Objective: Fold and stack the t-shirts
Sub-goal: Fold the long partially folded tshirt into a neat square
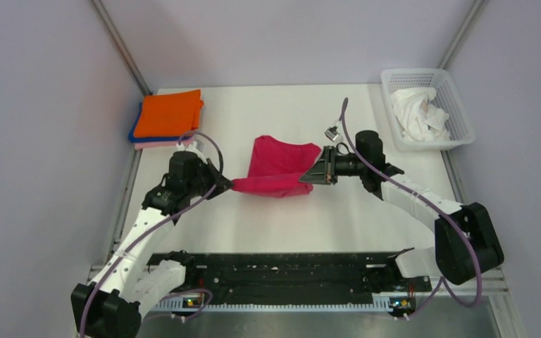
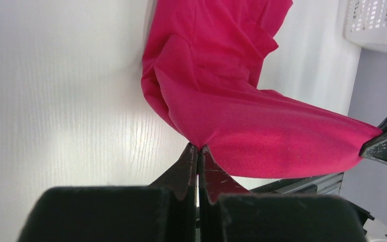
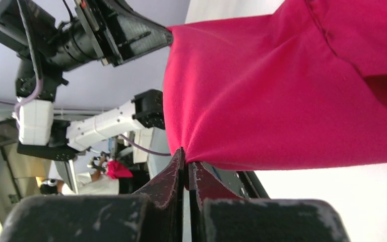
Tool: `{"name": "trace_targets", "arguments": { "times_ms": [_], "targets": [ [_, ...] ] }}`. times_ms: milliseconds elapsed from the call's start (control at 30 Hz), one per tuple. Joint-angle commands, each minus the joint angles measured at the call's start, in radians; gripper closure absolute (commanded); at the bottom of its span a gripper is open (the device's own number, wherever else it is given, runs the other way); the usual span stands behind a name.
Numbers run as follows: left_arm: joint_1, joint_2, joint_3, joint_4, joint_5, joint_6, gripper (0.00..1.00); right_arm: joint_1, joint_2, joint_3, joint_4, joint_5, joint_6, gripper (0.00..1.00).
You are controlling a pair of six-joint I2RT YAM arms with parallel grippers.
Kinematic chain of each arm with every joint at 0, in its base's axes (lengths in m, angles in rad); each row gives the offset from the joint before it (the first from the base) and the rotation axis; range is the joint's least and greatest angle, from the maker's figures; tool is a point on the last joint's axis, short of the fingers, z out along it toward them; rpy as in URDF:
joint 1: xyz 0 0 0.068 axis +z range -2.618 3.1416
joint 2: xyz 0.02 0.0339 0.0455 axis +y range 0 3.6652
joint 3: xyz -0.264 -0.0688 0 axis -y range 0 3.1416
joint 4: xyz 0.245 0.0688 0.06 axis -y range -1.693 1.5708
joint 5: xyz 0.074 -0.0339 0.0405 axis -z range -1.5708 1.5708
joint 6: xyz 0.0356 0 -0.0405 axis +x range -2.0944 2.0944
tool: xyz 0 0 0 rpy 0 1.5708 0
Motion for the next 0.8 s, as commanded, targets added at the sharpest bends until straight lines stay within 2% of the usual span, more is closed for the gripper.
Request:
{"name": "trace_targets", "arguments": {
  "times_ms": [0,267,367,767],
  "targets": [
    [0.002,0.027,0.080,0.097,-0.085,-0.030,1.00,-0.042,0.068,0.006,0.318,-0.078,0.141,1.00],
    [0.008,0.236,0.243,0.134,-0.128,0.015,1.00,-0.122,0.183,-0.040,0.483,-0.085,0.222,1.00],
    [0.015,0.312,0.292,0.162,-0.130,0.028,1.00,-0.168,0.232,-0.037,0.455,-0.062,0.181,1.00],
    [0.031,0.704,0.579,0.212,-0.098,0.072,1.00,-0.276,0.398,0.025,0.523,-0.014,0.180,1.00]
  ]
}}
